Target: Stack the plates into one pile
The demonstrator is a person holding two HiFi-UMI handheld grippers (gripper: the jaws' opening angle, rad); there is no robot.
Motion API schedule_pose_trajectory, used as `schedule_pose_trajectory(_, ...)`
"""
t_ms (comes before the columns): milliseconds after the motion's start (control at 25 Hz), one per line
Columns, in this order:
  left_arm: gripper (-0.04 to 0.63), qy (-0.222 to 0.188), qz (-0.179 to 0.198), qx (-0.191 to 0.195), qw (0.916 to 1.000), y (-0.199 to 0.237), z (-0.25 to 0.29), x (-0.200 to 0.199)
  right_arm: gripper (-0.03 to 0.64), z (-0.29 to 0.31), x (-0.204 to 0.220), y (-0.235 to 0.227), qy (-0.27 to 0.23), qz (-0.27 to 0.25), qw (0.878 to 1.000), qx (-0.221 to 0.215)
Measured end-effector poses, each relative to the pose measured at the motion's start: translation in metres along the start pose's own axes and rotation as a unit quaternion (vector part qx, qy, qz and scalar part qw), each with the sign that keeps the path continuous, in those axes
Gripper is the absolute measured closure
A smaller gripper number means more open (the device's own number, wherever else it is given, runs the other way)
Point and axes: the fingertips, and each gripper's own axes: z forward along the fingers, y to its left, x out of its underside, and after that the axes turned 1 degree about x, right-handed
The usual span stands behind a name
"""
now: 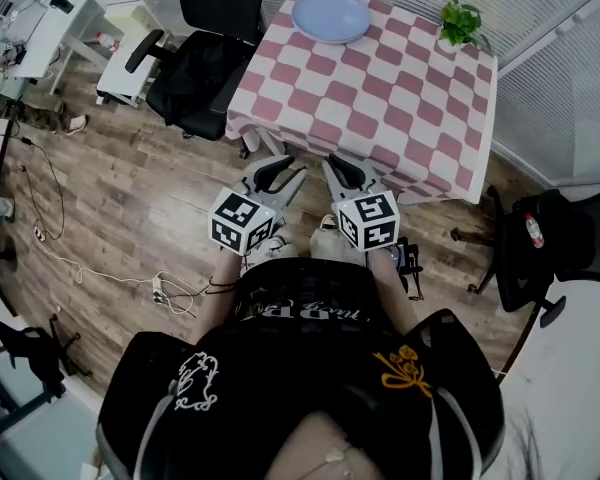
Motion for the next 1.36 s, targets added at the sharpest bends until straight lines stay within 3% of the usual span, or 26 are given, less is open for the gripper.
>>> schedule_pose_trajectory(640, 0.471, -0.009, 0.007, 0.037, 0.9992, -0.004, -0.107, 0.048, 0.588, -0.017, 0.028, 0.11, 0.008, 0.004, 0.999, 0.046)
schedule_pose_trajectory(1360, 0.471, -0.019, 0.018, 0.054, 0.9982, -0.01, -0.131, 0.054, 0.588, -0.023, 0.034, 0.138, 0.011, -0.013, 0.998, 0.06)
